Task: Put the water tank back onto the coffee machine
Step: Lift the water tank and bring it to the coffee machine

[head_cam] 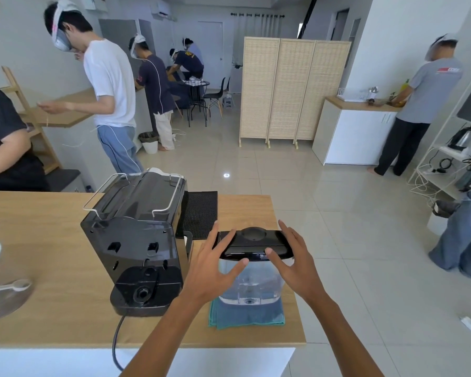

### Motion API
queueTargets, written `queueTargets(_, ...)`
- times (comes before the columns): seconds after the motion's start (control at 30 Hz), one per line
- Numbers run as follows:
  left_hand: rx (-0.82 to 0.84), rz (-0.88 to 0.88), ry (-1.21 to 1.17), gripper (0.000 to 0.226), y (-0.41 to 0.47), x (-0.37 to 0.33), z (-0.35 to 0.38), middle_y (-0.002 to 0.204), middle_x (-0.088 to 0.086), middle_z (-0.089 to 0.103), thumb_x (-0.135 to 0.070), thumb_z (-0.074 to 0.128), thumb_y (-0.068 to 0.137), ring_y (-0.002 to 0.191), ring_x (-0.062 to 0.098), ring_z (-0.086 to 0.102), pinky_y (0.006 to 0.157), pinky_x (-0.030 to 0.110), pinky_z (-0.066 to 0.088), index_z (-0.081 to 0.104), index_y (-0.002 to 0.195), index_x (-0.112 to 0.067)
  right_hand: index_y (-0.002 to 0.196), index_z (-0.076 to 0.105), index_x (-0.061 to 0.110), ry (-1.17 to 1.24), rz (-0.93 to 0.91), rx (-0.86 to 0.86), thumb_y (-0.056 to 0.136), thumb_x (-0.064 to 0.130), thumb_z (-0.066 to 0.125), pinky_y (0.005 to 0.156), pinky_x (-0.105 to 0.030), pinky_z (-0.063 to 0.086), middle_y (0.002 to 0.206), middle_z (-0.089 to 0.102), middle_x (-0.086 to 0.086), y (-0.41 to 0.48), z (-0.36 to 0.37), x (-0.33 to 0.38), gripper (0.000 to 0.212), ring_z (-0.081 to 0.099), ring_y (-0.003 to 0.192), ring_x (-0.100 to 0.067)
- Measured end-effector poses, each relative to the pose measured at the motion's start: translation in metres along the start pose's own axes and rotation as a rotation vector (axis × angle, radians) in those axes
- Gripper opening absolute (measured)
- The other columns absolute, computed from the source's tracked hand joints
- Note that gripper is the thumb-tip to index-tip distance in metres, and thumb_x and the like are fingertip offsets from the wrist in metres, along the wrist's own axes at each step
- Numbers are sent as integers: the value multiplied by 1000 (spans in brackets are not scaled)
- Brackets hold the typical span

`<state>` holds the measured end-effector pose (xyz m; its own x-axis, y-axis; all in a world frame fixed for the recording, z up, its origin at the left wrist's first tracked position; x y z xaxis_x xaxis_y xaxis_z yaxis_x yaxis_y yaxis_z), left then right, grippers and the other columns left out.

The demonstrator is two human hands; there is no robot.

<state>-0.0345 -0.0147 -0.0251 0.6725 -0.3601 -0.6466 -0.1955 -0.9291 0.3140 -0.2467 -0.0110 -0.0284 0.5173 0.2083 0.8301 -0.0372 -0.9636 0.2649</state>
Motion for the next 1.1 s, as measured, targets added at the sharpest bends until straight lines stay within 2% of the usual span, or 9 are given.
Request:
queueTargets(0.13, 20, 11, 4, 84, 1, 4, 3, 165, -19, -7, -77, 57, 77, 130, 25, 53, 92, 49, 55, 20, 149, -54, 150, 19, 56, -17, -15, 0, 76, 81, 51, 113, -36, 41, 155, 36, 7, -1, 1, -3, 85, 38, 142, -8)
queueTargets(0.37, 36, -61, -81, 87, 4, 13, 4, 163, -4, 20, -61, 74, 76, 147, 16, 22, 111, 53, 35, 26, 148, -52, 152, 16, 53, -43, -48, 79, 70, 69, 70, 99, -7, 37, 148, 42, 11, 1, 6, -11, 100, 40, 122, 20)
queueTargets(0.6, 31, -96, -143, 82, 1, 8, 1, 137, -11, 30, -47, 79, 78, 144, 19, 21, 110, 44, 31, 34, 148, -47, 147, 23, 58, -42, -107, 78, 68, 56, 79, 105, -25, 49, 140, 48, 7, 1, 4, -13, 97, 44, 125, 11)
queueTargets(0.8, 18, -118, -205, 82, -10, 10, -6, 152, -8, 23, -42, 79, 80, 138, 1, 3, 116, 51, 23, 32, 147, -50, 149, 38, 42, 3, -149, 49, 65, 54, 82, 100, -37, 53, 136, 53, 8, -5, 3, 3, 96, 52, 124, -4)
queueTargets(0.83, 11, -111, -212, 82, -12, 7, -12, 155, -5, 22, -39, 79, 80, 137, 1, 5, 117, 42, 26, 32, 146, -51, 149, 40, 40, 16, -157, 42, 65, 52, 83, 100, -38, 54, 135, 54, 8, -7, 3, 10, 95, 53, 124, -5)
queueTargets(0.9, -17, -89, -204, 82, -14, 0, -31, 155, -4, 21, -35, 81, 79, 133, -2, 10, 101, 1, 29, 33, 145, -52, 148, 41, 38, 41, -187, 26, 65, 51, 84, 100, -40, 54, 137, 54, 8, -9, 2, 28, 95, 54, 125, -8)
queueTargets(0.97, -52, -89, -199, 83, -18, -6, -53, 154, -9, 19, -34, 81, 79, 133, -1, 14, 87, -9, 26, 33, 144, -52, 148, 42, 37, 46, -219, 25, 64, 58, 82, 101, -41, 54, 138, 54, 9, -10, 2, 48, 95, 54, 126, -11)
queueTargets(1.03, -92, -76, -197, 84, -25, -9, -75, 161, -5, 19, -40, 80, 77, 141, 2, 12, 110, 16, 25, 32, 143, -56, 148, 42, 39, 53, -244, 33, 64, 61, 80, 102, -41, 53, 139, 54, 11, -11, 4, 72, 94, 54, 127, -11)
queueTargets(1.1, -119, -85, -216, 82, -34, -8, -96, 163, -3, 23, -50, 75, 74, 148, 6, 7, 114, 42, 21, 30, 140, -64, 147, 43, 39, 52, -258, 41, 64, 55, 83, 101, -38, 53, 139, 54, 12, -13, 9, 94, 93, 54, 127, -11)
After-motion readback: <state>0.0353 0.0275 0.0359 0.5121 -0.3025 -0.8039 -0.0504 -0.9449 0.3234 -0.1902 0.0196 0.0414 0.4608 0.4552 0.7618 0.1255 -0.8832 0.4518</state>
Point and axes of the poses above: each hand's wrist, its own y-axis towards the middle knuckle, its own z-axis out of the palm, x = y × z, the point moved 10 cm from there along y, towards the middle knuckle
